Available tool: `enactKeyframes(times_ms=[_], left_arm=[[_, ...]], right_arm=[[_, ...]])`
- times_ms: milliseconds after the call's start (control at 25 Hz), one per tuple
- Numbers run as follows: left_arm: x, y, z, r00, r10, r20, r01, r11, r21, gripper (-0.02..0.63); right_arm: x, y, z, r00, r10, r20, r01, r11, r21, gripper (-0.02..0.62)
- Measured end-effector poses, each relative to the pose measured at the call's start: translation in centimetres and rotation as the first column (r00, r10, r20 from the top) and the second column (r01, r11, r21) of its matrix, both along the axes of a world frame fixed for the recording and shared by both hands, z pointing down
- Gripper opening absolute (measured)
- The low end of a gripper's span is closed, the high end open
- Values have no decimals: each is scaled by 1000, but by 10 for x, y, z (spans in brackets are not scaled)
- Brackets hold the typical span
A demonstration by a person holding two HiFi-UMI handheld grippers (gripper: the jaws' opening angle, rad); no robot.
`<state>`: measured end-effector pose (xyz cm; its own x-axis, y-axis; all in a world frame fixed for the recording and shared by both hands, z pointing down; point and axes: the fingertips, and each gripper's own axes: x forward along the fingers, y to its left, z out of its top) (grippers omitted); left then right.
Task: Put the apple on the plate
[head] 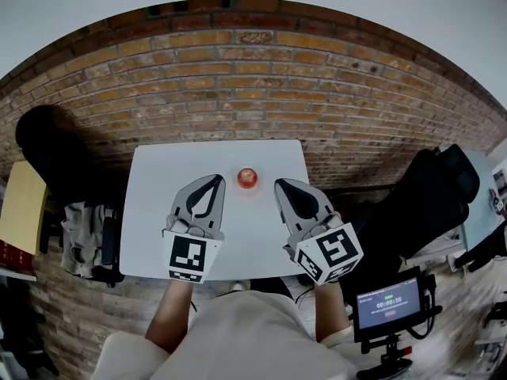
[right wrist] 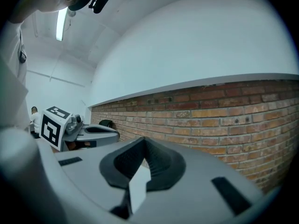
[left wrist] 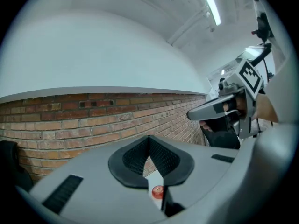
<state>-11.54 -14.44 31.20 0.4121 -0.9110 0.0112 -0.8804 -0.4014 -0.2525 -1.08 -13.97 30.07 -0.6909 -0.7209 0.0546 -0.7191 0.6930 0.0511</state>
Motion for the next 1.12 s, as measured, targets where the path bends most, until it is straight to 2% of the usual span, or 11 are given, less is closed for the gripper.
enactKeyframes(times_ms=[240, 1120], left_arm=[[5, 5, -10, 1000, 6, -4, -6, 1000, 25, 8], [2, 1, -7, 1000, 5, -7, -5, 1000, 15, 7]], right_arm=[[4, 0, -1, 1000, 17, -21, -17, 1000, 1, 0], [3, -4, 5, 998, 22, -53, -22, 1000, -12, 0]])
